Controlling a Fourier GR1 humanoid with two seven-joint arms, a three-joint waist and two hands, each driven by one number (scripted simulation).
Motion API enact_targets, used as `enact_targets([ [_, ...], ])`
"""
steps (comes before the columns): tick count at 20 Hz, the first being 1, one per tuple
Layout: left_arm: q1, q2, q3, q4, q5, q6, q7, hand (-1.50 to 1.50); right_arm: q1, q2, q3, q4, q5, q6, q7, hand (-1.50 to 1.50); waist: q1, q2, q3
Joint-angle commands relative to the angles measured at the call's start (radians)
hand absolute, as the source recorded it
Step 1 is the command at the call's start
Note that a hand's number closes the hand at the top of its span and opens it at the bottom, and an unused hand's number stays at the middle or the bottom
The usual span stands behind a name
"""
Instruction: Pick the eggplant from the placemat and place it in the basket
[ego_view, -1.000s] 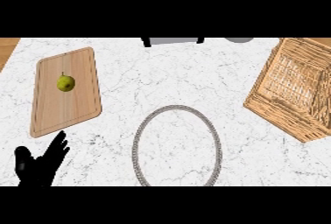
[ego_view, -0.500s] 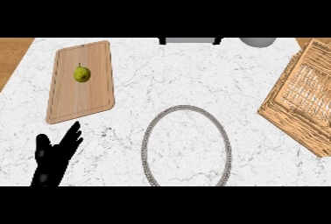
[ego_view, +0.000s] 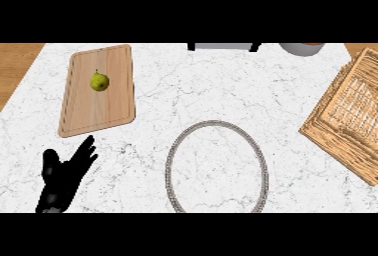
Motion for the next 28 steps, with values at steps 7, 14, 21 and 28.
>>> enact_targets([
  [7, 0.013, -0.043, -0.032, 0.032, -0.041, 0.024, 0.010, 0.00, -0.179, 0.130, 0.057, 0.325, 0.106, 0.140, -0.097, 1.50, -0.002, 0.007, -0.003],
  [14, -0.025, -0.022, 0.011, 0.057, -0.012, 0.007, 0.034, 0.00, -0.245, 0.190, 0.103, 0.420, 0.310, -0.167, -0.137, 1.50, -0.005, 0.009, -0.003],
  [21, -0.007, -0.020, 0.000, 0.079, -0.042, 0.001, -0.022, 0.00, -0.313, 0.198, 0.182, 0.577, 0.492, -0.214, -0.410, -1.50, 0.011, 0.015, -0.001],
  [28, 0.000, 0.004, 0.029, 0.055, 0.007, -0.045, 0.005, 0.00, -0.433, 0.123, 0.120, 0.730, 0.447, -0.072, -0.438, -1.50, 0.014, 0.014, -0.001],
])
